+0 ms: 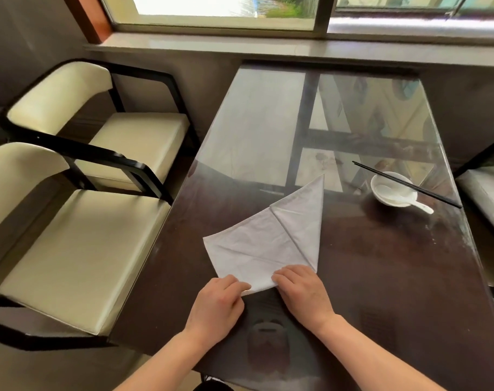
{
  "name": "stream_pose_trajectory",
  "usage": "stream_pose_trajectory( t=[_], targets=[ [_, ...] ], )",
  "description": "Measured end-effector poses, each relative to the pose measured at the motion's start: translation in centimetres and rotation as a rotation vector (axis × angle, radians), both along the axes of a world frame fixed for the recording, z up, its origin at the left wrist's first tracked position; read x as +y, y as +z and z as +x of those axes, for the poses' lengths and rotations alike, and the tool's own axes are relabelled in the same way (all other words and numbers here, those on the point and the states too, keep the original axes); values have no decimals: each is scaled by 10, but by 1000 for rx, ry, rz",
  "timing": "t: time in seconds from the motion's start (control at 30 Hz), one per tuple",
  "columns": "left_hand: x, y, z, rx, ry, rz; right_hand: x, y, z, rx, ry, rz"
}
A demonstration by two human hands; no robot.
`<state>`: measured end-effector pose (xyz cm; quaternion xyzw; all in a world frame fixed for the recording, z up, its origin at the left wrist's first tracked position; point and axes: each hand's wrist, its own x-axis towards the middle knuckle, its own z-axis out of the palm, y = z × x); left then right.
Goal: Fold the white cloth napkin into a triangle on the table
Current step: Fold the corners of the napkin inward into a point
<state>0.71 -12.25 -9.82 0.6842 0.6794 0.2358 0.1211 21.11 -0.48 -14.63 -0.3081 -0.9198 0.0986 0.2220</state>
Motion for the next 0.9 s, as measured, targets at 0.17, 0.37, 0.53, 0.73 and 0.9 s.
stream_pose_trajectory(
  t=[0.17, 0.37, 0.53, 0.73, 0.9],
  targets=[
    [-16, 9, -7, -76, -15, -13, -10, 11, 14, 29, -13, -99],
    [-7, -14, -30, -6, 46, -120, -15, 31, 26, 43, -76, -340],
    [-2, -26, -40, -40, 220, -156, -6, 40, 29, 15, -228, -659],
    [6, -28, -44, -116, 355, -197, 8, 42, 16, -12, -311, -767],
    [15, -29, -45, -223, 466, -203, 26, 44, -9, -45, -426, -832]
  ],
)
